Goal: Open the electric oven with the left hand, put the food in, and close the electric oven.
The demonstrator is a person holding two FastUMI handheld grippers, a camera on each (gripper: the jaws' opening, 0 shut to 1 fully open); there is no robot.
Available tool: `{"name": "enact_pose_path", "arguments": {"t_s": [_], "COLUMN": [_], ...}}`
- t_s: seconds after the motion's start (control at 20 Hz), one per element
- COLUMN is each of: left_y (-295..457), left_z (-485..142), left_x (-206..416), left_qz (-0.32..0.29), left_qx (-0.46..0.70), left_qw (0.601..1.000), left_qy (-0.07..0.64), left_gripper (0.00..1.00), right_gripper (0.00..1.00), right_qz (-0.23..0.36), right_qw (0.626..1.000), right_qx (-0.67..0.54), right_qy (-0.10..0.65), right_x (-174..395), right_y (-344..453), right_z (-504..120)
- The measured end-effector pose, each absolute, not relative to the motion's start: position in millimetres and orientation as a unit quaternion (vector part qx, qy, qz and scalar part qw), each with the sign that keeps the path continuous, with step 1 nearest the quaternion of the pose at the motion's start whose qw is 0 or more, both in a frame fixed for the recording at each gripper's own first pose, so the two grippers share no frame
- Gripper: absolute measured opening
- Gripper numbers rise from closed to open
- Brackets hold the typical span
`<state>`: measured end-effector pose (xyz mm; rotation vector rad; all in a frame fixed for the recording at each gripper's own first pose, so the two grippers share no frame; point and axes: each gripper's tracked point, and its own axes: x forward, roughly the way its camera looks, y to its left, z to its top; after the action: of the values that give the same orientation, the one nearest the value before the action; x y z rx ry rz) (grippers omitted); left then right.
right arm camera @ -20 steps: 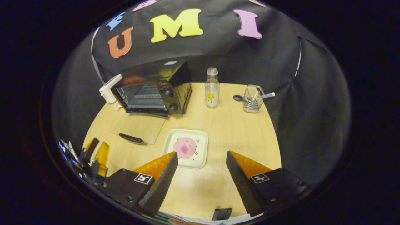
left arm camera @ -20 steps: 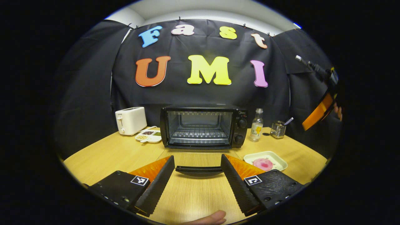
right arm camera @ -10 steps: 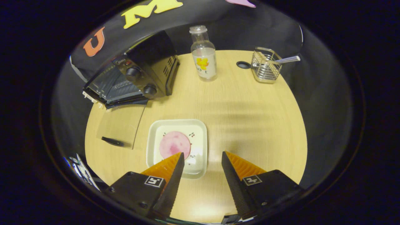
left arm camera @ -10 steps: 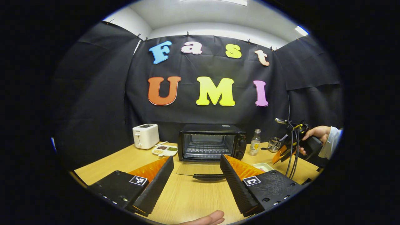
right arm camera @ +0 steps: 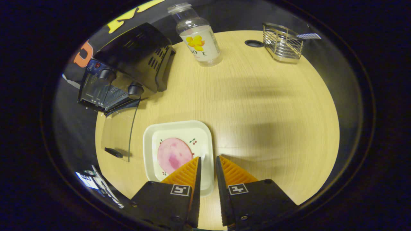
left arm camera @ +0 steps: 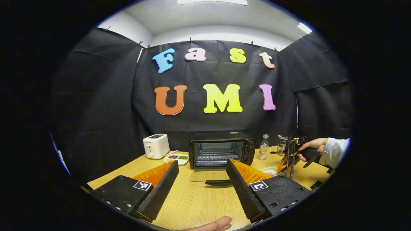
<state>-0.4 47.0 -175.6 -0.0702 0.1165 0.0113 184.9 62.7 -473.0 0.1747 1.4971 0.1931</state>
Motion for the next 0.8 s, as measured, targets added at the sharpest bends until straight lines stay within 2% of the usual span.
{"name": "enact_pose_path", "arguments": {"t_s": [0.15, 0.2, 0.25, 0.3, 0.45, 0.65, 0.8], "left_y": [46, 44, 40, 36, 31, 30, 23], "left_z": [-164, -159, -152, -145, -128, -104, -97], "left_x": [-3, -4, -4, -5, -6, -10, -11], "left_qz": [0.008, 0.010, 0.008, 0.005, 0.014, 0.034, 0.034], "left_qx": [-0.033, -0.038, -0.045, -0.051, -0.052, -0.025, -0.025], "left_qw": [0.998, 0.998, 0.998, 0.998, 0.998, 0.999, 0.999], "left_qy": [0.057, 0.055, 0.052, 0.048, 0.036, 0.020, 0.023], "left_gripper": [0.95, 0.95, 0.95, 0.95, 0.95, 0.95, 0.94], "right_gripper": [0.13, 0.01, 0.05, 0.00, 0.04, 0.03, 0.03], "right_qz": [0.117, 0.124, 0.136, 0.149, 0.169, 0.172, 0.148], "right_qw": [0.712, 0.711, 0.711, 0.711, 0.704, 0.685, 0.684], "right_qx": [0.115, 0.129, 0.139, 0.146, 0.211, 0.318, 0.371], "right_qy": [0.683, 0.680, 0.676, 0.672, 0.657, 0.632, 0.610], "right_x": [186, 187, 188, 188, 188, 187, 182], "right_y": [67, 66, 67, 65, 64, 61, 52], "right_z": [-476, -477, -479, -479, -478, -477, -476]}}
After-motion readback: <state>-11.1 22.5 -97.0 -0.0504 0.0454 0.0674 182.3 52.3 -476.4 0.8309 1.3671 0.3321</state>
